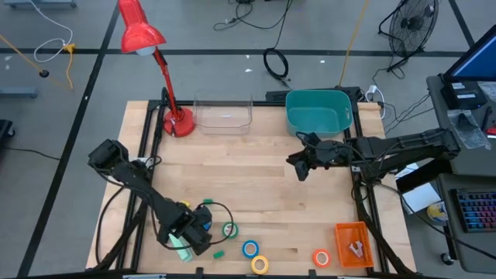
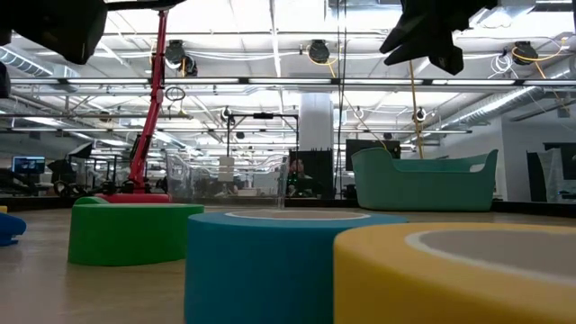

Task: Pick and place Stapler, Stapler remover, tape
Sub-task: Put the green tape into the blue bin

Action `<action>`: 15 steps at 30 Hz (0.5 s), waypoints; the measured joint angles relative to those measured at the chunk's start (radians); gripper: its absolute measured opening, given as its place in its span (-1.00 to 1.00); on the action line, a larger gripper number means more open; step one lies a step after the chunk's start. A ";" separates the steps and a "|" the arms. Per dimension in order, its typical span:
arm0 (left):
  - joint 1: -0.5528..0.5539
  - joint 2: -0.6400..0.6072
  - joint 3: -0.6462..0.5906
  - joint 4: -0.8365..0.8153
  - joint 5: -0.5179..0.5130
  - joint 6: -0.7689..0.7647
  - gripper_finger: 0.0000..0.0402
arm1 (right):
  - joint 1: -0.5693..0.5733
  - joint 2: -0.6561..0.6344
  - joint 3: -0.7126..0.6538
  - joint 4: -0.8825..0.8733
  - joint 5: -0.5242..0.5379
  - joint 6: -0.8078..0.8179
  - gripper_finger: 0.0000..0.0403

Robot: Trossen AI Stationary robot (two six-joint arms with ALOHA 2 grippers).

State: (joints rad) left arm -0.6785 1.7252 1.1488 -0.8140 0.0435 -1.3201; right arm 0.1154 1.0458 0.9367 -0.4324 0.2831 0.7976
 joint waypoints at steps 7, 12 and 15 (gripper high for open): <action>0.045 0.000 0.000 -0.050 -0.077 -0.002 -0.08 | 0.000 0.000 0.000 -0.006 0.001 0.001 -0.56; 0.107 0.000 0.000 -0.107 -0.128 0.024 -0.08 | 0.000 0.000 0.000 -0.006 0.001 0.001 -0.56; 0.153 0.000 0.000 -0.125 -0.148 0.078 -0.08 | 0.000 0.000 0.000 -0.006 0.001 0.001 -0.56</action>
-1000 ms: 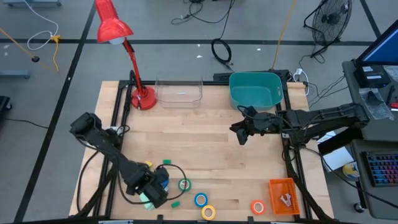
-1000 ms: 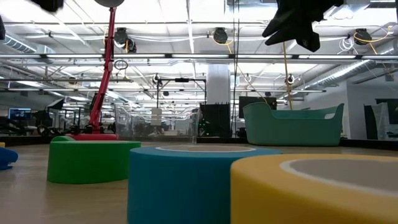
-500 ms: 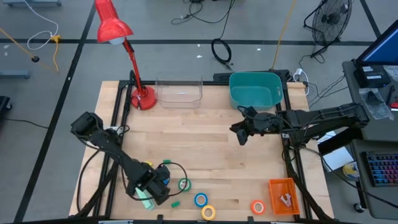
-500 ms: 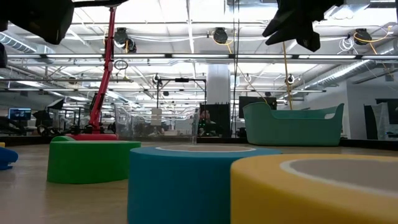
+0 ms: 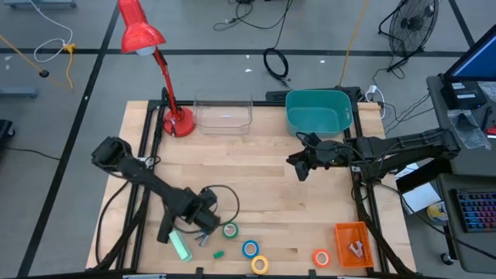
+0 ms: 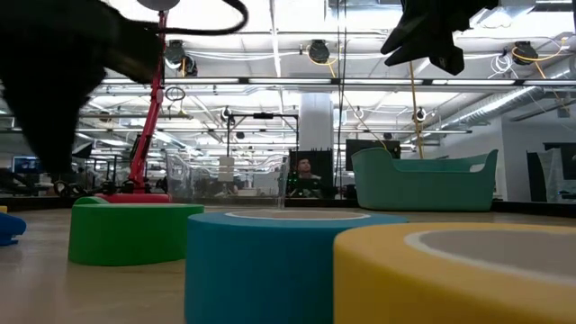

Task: Pick and place Stapler, Stapler remover, tape
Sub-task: Put the green tape into the blue bin

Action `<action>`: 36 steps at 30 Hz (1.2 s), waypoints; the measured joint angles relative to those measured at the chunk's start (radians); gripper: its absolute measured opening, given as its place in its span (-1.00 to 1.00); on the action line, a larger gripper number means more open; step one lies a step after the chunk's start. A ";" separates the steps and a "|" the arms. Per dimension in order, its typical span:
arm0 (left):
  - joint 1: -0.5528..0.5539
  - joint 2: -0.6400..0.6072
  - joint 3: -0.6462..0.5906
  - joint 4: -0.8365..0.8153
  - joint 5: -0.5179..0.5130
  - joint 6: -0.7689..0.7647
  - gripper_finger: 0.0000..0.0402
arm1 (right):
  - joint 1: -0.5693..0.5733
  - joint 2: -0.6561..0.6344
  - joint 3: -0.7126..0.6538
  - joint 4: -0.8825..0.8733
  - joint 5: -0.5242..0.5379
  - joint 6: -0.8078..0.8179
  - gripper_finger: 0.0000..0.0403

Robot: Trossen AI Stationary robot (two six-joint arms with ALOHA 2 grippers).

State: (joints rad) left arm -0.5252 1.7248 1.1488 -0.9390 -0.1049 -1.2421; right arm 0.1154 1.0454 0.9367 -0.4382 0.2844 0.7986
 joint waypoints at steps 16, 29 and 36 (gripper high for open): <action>0.123 -0.004 0.001 0.359 0.220 0.393 -0.08 | 0.000 0.000 0.000 0.000 0.001 0.012 -0.56; 0.111 0.023 0.001 0.424 0.127 0.402 -0.08 | -0.001 0.000 -0.042 0.009 0.023 0.041 -0.56; 0.095 0.060 0.001 0.433 0.130 0.425 -0.08 | -0.003 0.000 -0.107 0.073 -0.027 0.080 -0.56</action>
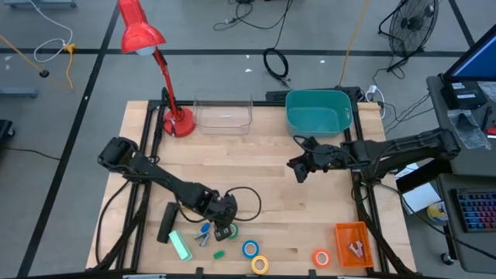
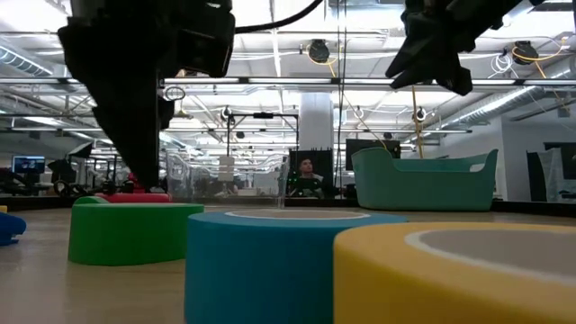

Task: Pick and place Stapler, Stapler remover, tape
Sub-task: Put the green tape into the blue bin

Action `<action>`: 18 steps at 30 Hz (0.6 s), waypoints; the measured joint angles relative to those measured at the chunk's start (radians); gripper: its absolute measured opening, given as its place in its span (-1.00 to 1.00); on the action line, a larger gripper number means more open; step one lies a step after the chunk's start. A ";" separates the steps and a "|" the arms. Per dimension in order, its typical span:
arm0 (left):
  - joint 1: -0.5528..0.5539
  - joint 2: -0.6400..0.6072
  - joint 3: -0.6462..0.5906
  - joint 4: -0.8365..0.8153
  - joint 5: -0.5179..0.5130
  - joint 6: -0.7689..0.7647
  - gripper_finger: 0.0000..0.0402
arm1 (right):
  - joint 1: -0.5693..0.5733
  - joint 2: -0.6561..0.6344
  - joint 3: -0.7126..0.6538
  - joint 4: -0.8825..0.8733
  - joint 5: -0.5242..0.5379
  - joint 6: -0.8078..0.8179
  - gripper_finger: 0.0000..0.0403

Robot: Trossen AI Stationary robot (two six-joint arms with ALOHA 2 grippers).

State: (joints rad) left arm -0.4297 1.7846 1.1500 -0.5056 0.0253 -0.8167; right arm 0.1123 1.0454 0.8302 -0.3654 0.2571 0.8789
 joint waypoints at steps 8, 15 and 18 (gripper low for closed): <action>0.001 -0.002 0.000 0.011 -0.004 0.004 -0.08 | 0.000 0.000 -0.012 0.032 -0.004 0.006 -0.56; -0.011 0.010 0.001 0.034 -0.008 0.003 -0.08 | 0.000 0.000 -0.012 0.049 -0.022 0.001 -0.56; -0.019 0.045 0.001 0.043 0.004 -0.001 -0.08 | 0.000 0.000 -0.012 0.049 -0.024 0.000 -0.56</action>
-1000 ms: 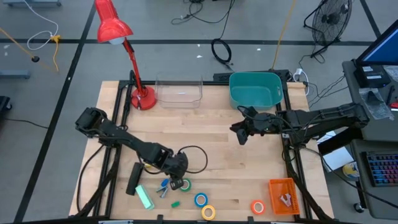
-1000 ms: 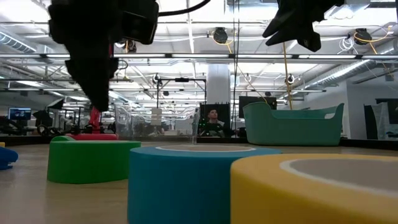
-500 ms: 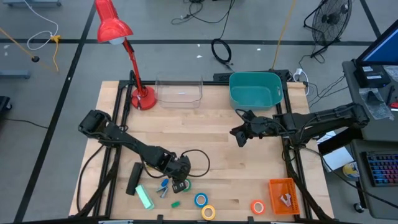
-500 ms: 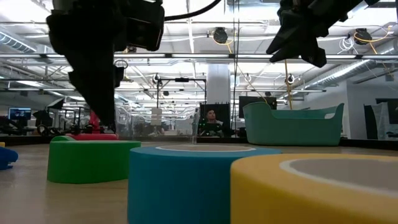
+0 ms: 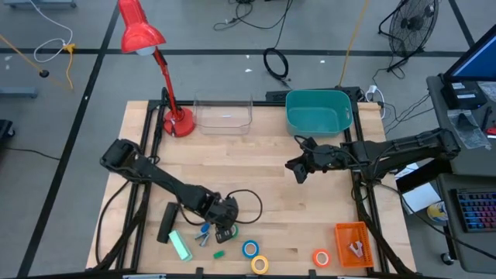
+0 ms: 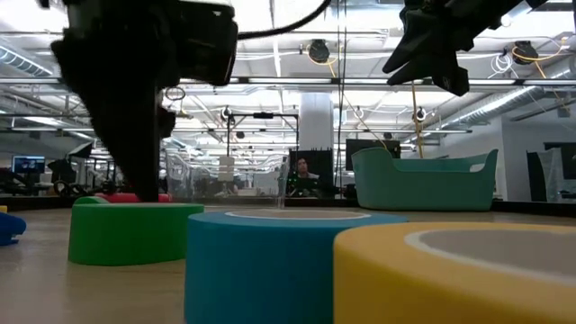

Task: Pick and place Stapler, Stapler remover, tape
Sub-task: Put the green tape into the blue bin

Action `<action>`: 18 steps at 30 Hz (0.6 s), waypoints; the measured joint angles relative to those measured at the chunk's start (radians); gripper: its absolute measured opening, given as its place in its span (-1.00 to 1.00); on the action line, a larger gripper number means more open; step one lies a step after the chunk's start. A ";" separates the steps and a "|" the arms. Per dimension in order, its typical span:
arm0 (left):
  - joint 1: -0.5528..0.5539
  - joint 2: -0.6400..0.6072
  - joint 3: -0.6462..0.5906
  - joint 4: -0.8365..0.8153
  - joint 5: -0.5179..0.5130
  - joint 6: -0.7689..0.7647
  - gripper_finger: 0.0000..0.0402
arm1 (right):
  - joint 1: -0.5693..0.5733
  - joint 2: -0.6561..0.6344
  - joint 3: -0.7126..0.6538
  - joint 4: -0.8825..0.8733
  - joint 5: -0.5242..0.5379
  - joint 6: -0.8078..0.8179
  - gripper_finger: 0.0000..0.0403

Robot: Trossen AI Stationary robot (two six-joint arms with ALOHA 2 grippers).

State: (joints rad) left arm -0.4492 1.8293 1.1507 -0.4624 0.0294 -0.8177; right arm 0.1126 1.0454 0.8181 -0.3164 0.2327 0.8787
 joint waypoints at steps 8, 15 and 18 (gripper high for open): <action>0.003 0.063 0.001 0.007 0.014 0.005 -0.08 | 0.000 0.000 0.000 0.007 -0.001 -0.002 -0.56; 0.011 0.056 0.001 -0.015 0.027 -0.004 -0.47 | 0.000 0.000 0.000 0.006 -0.002 -0.002 -0.56; 0.019 0.055 0.001 -0.011 0.054 -0.003 -0.82 | 0.000 0.000 0.000 0.006 -0.002 -0.002 -0.56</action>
State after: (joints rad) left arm -0.4299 1.8843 1.1515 -0.4734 0.0833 -0.8205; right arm 0.1127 1.0454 0.8181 -0.3103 0.2306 0.8772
